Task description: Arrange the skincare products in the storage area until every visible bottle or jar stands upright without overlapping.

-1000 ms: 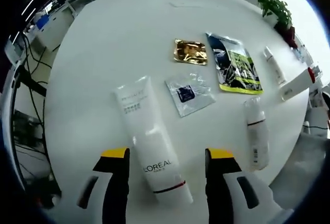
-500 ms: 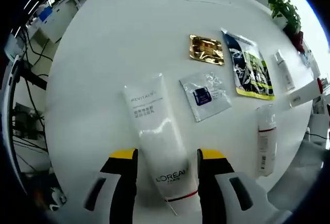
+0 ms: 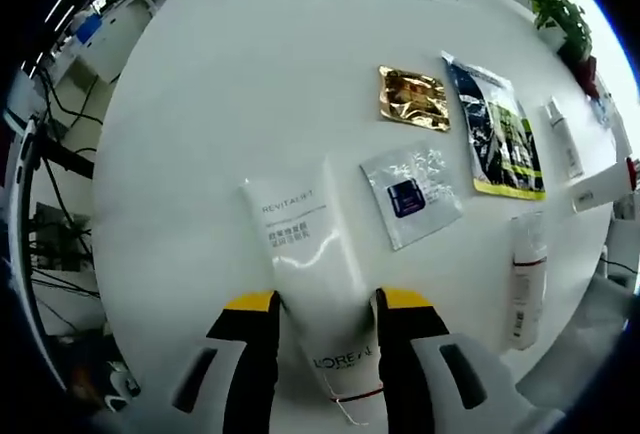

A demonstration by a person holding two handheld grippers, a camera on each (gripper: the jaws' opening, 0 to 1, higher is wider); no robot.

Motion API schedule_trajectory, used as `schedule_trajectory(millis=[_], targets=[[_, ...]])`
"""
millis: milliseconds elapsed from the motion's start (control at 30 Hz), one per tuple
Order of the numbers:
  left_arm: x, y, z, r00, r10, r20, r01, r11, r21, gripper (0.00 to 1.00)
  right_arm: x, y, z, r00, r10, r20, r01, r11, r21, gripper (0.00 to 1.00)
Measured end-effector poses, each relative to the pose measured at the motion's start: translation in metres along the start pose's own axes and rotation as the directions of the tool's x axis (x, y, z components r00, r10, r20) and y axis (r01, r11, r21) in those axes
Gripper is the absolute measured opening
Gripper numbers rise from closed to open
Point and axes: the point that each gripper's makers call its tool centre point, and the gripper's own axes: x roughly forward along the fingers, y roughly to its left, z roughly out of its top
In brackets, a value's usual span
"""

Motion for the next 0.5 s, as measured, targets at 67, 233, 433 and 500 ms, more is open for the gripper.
schedule_trajectory(millis=[67,233,433,500], targets=[[-0.0003,0.0009,0.0001,1.0,0.001,-0.001,-0.001,1.0,-0.003,0.35,0.0,0.0002,0.0,1.0,0.0,-0.001,0.0,1.0,-0.001,0.95],[-0.0005,0.0008,0.0004,1.0,0.003,0.003,-0.003,1.0,-0.003,0.34,0.0,0.0006,0.0,1.0,0.002,-0.003,-0.002,1.0,0.001,0.95],[-0.0003,0.0013,0.0017,1.0,0.006,0.007,-0.006,1.0,0.009,0.31,0.0004,0.0002,-0.0007,1.0,0.001,-0.006,-0.001,1.0,0.001,0.94],[-0.0002,0.0019,0.0017,1.0,0.004,0.007,-0.004,1.0,0.0,0.3,0.0004,0.0004,-0.0004,1.0,0.001,-0.004,-0.001,1.0,0.0,0.94]])
